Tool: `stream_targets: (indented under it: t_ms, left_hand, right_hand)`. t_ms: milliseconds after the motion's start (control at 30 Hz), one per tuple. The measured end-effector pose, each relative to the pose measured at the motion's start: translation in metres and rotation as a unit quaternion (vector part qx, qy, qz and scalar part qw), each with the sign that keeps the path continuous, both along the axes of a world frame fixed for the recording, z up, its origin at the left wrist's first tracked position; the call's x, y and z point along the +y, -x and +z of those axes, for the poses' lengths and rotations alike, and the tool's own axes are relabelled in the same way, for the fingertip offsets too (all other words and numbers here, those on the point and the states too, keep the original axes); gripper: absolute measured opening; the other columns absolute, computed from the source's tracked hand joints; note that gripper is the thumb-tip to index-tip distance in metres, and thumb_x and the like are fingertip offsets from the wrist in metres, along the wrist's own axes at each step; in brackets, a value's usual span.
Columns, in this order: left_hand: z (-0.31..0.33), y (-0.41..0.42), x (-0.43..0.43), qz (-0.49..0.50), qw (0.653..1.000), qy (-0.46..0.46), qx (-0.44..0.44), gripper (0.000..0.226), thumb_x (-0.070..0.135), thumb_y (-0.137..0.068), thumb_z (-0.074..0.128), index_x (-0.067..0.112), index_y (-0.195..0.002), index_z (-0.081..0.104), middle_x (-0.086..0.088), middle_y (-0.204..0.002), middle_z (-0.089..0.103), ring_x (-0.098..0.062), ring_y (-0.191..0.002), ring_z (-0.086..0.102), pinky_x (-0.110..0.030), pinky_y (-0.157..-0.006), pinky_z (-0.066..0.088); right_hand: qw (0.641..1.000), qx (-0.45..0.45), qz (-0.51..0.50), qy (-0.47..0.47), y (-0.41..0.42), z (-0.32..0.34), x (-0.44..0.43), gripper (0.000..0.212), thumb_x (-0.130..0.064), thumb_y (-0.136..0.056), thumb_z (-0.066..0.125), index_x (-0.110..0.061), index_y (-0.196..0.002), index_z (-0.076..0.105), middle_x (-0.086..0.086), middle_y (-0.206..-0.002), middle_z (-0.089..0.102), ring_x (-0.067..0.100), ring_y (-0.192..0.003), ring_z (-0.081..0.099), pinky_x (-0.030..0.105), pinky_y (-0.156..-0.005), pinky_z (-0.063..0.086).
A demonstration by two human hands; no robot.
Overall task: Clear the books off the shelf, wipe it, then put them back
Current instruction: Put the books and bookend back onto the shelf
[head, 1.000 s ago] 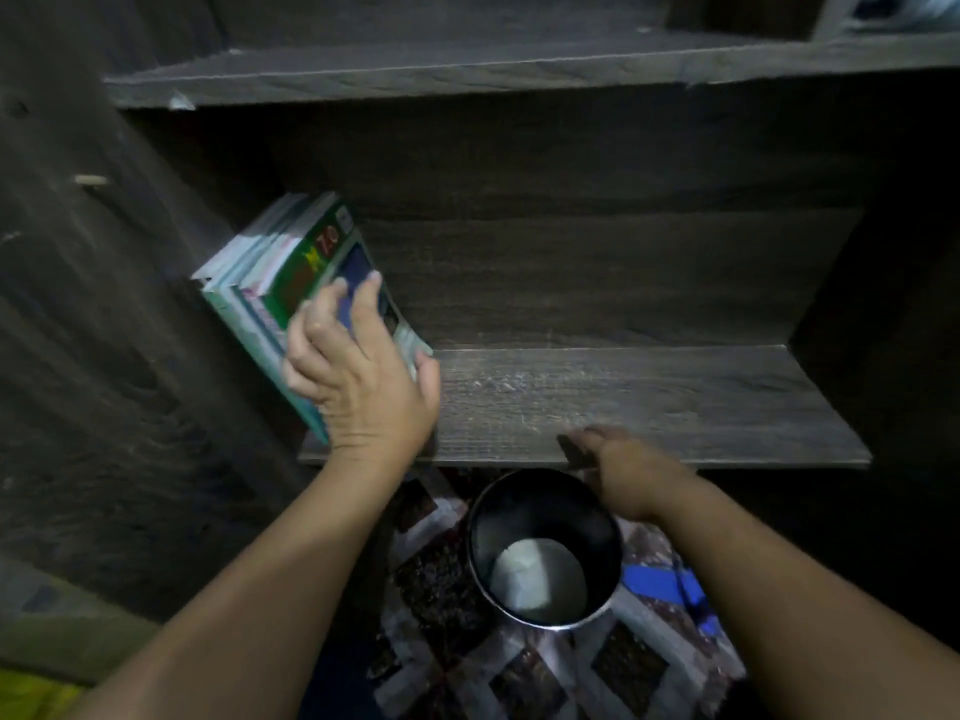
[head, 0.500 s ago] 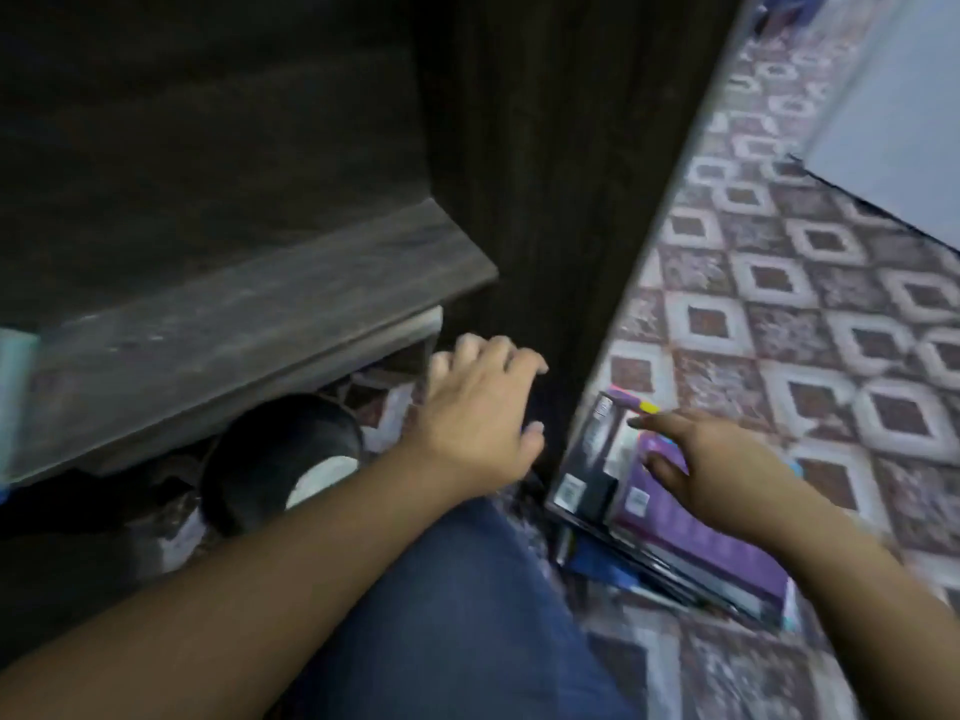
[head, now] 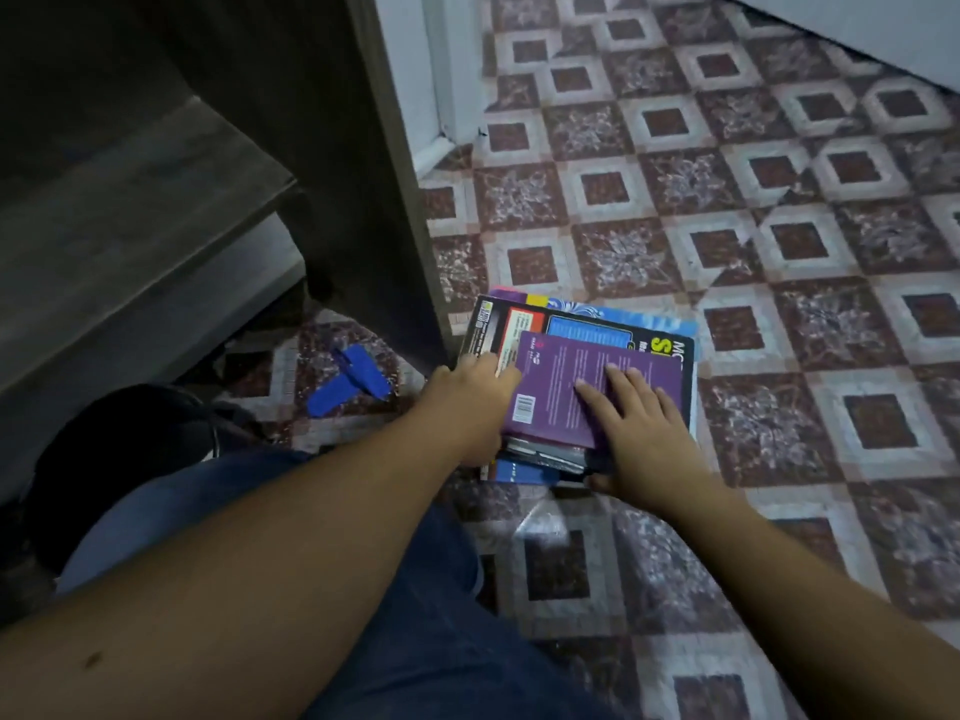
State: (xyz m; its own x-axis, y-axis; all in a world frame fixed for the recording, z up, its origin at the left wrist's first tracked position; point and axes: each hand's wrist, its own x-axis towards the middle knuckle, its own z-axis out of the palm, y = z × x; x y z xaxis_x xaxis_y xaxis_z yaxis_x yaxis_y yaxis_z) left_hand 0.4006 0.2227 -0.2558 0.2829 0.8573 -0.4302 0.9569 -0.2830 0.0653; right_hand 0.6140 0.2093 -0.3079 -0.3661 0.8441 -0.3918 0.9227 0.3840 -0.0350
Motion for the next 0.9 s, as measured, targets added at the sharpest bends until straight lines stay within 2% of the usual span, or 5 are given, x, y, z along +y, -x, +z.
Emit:
stream_targets:
  t_ms: [200,333,567,767,900]
  left_hand:
    - [-0.016,0.001,0.003,-0.064,0.997,-0.028,0.037,0.066,0.022,-0.083,0.066,0.023,-0.139,0.031,-0.004,-0.131,0.038,-0.023,-0.12,0.04,-0.04,-0.092,0.042]
    - [-0.025,-0.004,0.004,-0.092,0.994,-0.027,0.047,0.067,0.02,-0.085,0.064,0.023,-0.141,0.027,-0.007,-0.137,0.035,-0.025,-0.124,0.038,-0.04,-0.095,0.041]
    - [-0.029,-0.009,0.008,-0.124,0.989,-0.056,0.05,0.06,0.023,-0.09,0.06,0.02,-0.141,0.03,-0.007,-0.152,0.022,-0.023,-0.139,0.023,-0.039,-0.104,0.037]
    - [-0.03,-0.01,0.01,-0.116,0.991,-0.047,0.057,0.077,0.038,-0.083,0.069,0.017,-0.144,0.027,-0.002,-0.152,0.025,-0.02,-0.138,0.028,-0.038,-0.107,0.033]
    - [-0.033,-0.008,0.011,-0.112,0.991,-0.048,0.046,0.084,0.043,-0.08,0.072,0.018,-0.145,0.026,-0.001,-0.153,0.025,-0.02,-0.137,0.029,-0.037,-0.107,0.033]
  right_hand:
    - [0.999,0.009,0.004,-0.043,-0.011,-0.017,0.002,0.122,-0.066,-0.047,0.083,-0.026,-0.15,0.031,0.016,-0.149,0.036,0.038,-0.133,0.039,0.052,-0.102,0.035]
    - [0.997,-0.003,0.027,-0.065,-0.012,-0.018,0.011,0.122,-0.069,-0.043,0.082,-0.022,-0.147,0.037,0.019,-0.141,0.043,0.039,-0.122,0.046,0.051,-0.095,0.04]
    - [0.993,-0.057,0.082,-0.067,-0.003,-0.006,0.018,0.118,-0.074,-0.07,0.062,-0.017,-0.153,0.0,0.018,-0.15,0.022,0.033,-0.131,0.031,0.041,-0.106,0.031]
    - [0.996,-0.059,0.057,-0.033,0.002,-0.01,0.023,0.131,-0.079,-0.063,0.063,-0.016,-0.152,-0.009,0.022,-0.157,-0.001,0.04,-0.144,0.002,0.047,-0.118,0.007]
    - [0.998,-0.037,0.046,-0.01,0.003,-0.008,0.025,0.129,-0.072,-0.066,0.068,-0.018,-0.152,-0.011,0.02,-0.158,-0.007,0.038,-0.146,-0.003,0.045,-0.119,0.009]
